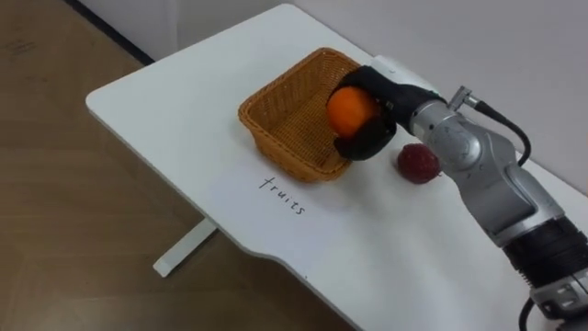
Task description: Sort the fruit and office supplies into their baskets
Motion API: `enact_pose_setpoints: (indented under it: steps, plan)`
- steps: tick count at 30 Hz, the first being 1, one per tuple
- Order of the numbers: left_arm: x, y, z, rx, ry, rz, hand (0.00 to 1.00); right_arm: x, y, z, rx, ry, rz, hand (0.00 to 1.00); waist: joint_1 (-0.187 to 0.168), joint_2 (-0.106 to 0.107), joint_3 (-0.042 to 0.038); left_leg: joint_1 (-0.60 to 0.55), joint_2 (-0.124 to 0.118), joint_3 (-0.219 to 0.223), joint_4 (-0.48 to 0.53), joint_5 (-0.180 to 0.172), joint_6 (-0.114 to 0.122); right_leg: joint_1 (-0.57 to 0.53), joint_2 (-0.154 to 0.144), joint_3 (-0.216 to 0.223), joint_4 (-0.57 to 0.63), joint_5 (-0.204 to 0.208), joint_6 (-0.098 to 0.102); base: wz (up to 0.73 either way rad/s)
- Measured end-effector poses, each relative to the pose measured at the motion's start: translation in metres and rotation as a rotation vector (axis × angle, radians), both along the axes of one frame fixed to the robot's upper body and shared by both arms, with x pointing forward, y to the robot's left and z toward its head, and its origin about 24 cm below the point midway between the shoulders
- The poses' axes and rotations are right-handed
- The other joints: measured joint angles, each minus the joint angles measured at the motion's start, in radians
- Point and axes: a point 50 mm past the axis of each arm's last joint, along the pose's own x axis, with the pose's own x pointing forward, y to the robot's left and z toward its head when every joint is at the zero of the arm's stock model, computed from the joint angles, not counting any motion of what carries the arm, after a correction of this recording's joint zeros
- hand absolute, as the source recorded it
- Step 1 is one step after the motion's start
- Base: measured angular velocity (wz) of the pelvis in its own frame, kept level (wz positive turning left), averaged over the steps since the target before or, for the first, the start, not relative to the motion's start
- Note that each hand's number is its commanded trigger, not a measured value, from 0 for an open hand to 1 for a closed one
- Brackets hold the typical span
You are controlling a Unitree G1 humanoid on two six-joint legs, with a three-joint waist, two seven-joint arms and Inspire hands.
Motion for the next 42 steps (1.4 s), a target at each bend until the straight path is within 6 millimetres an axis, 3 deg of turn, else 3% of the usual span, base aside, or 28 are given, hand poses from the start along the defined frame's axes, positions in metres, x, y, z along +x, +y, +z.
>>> enact_pose_setpoints:
  steps: [4, 11, 18, 19, 20, 21, 42]
  plan:
    - [0.0, -0.001, 0.0, -0.002, -0.003, -0.001, 0.0, 0.008, -0.004, 0.003, -0.01, -0.001, -0.025, 1.0, 0.008, 0.009, 0.0031, -0.001, -0.002, -0.001, 0.0, 0.0, 0.0, 0.002, -0.002, -0.01, 0.0, -0.004, 0.007, 0.0]
    - [-0.004, -0.001, 0.0, -0.005, 0.013, 0.004, 0.0, 0.011, -0.007, 0.003, 0.0, -0.01, -0.053, 1.0, 0.027, 0.029, -0.001, 0.002, -0.005, -0.012, 0.0, 0.0, 0.0, 0.006, -0.004, -0.012, 0.0, -0.006, 0.01, 0.05]
    - [-0.008, -0.001, 0.0, -0.005, 0.028, 0.009, 0.0, 0.012, -0.011, -0.001, 0.005, -0.013, -0.084, 1.0, 0.027, 0.032, -0.0037, 0.003, -0.009, -0.032, 0.002, 0.001, 0.0, 0.013, -0.004, -0.013, 0.0, -0.008, 0.014, 0.09]
    - [-0.008, -0.001, 0.0, -0.005, 0.029, 0.009, 0.0, 0.012, -0.012, -0.002, 0.005, -0.013, -0.09, 0.84, 0.027, 0.032, -0.0037, 0.003, -0.011, -0.035, 0.003, 0.001, 0.0, 0.014, -0.004, -0.013, 0.0, -0.009, 0.015, 0.07]
    - [-0.008, -0.001, 0.0, -0.005, 0.029, 0.01, 0.0, 0.012, -0.012, -0.002, 0.005, -0.017, -0.094, 0.56, 0.027, 0.032, -0.0036, 0.003, -0.014, -0.039, 0.005, 0.001, 0.0, 0.015, -0.006, -0.013, -0.001, -0.011, 0.018, 0.07]
    - [-0.008, -0.001, 0.0, -0.005, 0.03, 0.01, 0.0, 0.012, -0.012, -0.002, 0.005, -0.019, -0.095, 0.0, 0.027, 0.033, -0.0037, 0.003, -0.015, -0.04, 0.005, 0.001, 0.001, 0.016, -0.007, -0.013, -0.001, -0.012, 0.019, 0.07]
    - [-0.01, -0.003, -0.001, -0.01, 0.043, 0.015, 0.0, 0.013, -0.018, -0.018, -0.002, 0.015, -0.141, 0.0, 0.048, 0.04, -0.0012, 0.0, -0.033, -0.057, 0.015, 0.003, 0.006, 0.033, -0.016, -0.017, -0.001, -0.016, 0.025, 0.03]
